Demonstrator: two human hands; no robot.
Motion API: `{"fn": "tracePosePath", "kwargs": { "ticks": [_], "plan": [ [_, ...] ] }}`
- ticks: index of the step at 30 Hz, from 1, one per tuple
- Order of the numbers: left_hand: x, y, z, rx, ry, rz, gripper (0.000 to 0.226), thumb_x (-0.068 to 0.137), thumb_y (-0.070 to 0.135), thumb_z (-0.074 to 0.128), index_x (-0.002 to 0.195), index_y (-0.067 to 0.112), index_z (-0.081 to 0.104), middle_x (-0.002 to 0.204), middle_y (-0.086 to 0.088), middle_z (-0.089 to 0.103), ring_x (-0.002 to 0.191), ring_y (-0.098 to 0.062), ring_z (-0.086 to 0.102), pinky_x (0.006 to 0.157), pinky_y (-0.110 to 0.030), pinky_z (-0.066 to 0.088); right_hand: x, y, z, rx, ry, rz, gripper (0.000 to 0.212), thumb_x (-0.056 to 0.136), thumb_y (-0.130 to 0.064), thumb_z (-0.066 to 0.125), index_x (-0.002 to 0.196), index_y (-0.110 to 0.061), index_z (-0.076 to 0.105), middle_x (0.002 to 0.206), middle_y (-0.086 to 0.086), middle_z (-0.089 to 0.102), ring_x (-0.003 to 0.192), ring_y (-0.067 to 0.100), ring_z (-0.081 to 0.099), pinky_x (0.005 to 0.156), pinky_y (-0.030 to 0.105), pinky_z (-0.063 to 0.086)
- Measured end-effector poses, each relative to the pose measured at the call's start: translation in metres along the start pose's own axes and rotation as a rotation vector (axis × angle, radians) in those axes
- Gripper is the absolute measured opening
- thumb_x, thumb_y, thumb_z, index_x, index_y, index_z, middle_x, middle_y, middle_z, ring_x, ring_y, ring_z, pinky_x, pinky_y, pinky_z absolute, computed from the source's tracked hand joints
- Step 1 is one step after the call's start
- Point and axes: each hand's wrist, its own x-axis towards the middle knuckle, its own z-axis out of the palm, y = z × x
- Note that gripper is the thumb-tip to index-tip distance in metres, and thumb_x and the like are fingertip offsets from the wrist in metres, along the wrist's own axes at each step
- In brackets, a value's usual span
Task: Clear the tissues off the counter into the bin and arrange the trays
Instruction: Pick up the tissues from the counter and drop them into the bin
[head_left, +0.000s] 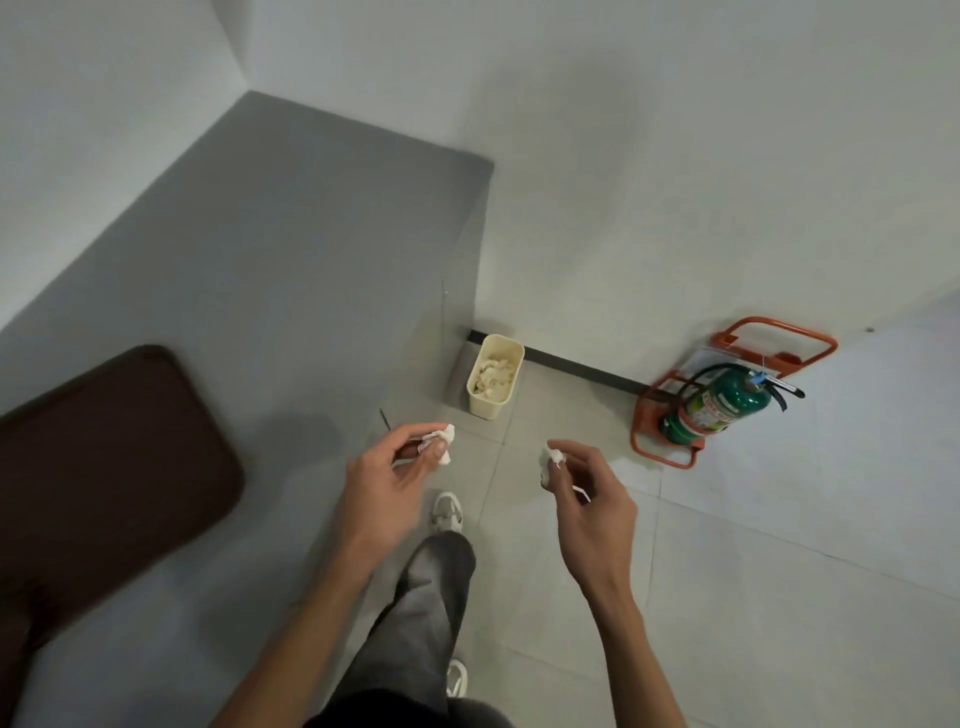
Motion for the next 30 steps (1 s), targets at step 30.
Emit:
{"fn": "tracePosePath", "kwargs": {
  "ticks": [30],
  "plan": [
    [0.443, -0.367, 0.292, 0.227, 0.172, -0.672, 0.009, 0.089, 0.035, 0.078, 0.089, 0.027, 0.075, 0.079, 0.010, 0.075, 0.076, -0.010, 0.071, 0.068, -0.027, 0.055, 0.559, 0.360, 0.235, -0.396, -0.667, 0.228, 0.014, 0.106, -0.018, 0.060, 0.112, -0.027, 0.069, 0.123, 0.002, 0.072, 0.104, 0.017, 0.073, 0.064, 0.012, 0.058]
  ]
}}
